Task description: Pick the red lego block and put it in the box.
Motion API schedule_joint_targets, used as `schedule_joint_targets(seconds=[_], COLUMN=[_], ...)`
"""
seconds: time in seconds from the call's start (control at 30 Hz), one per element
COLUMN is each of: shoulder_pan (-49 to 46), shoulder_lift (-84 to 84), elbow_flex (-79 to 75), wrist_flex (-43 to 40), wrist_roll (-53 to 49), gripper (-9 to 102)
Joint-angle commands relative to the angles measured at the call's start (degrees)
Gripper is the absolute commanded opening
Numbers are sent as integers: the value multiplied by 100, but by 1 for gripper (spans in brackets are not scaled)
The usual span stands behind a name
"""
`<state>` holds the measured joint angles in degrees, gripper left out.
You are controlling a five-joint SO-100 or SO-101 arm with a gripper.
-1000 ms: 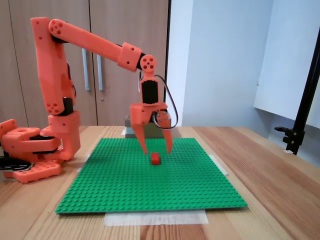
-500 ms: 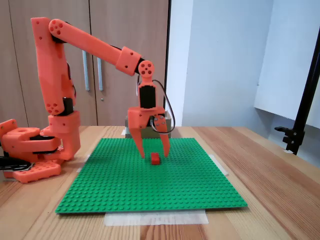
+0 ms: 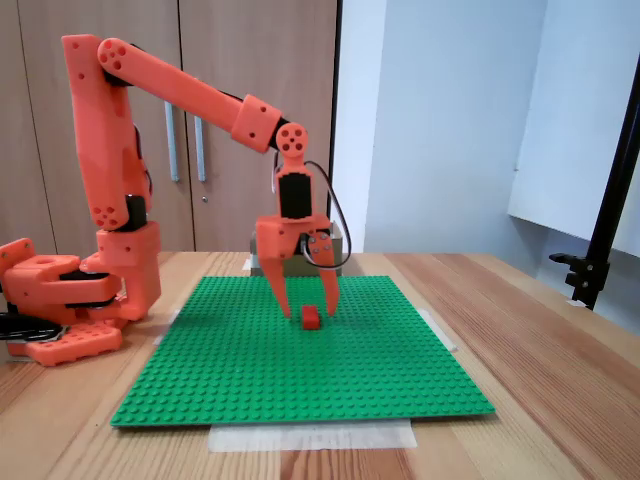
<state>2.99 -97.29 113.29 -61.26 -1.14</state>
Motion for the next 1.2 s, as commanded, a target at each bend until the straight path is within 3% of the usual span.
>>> schedule_joint_targets(seconds=[0.0, 1.17], shoulder_pan=[53, 62], shoulder_lift=[-26, -18], elbow_flex=[-18, 141], wrist_flex=[70, 650], wrist_roll=[-26, -35], gripper=[26, 15])
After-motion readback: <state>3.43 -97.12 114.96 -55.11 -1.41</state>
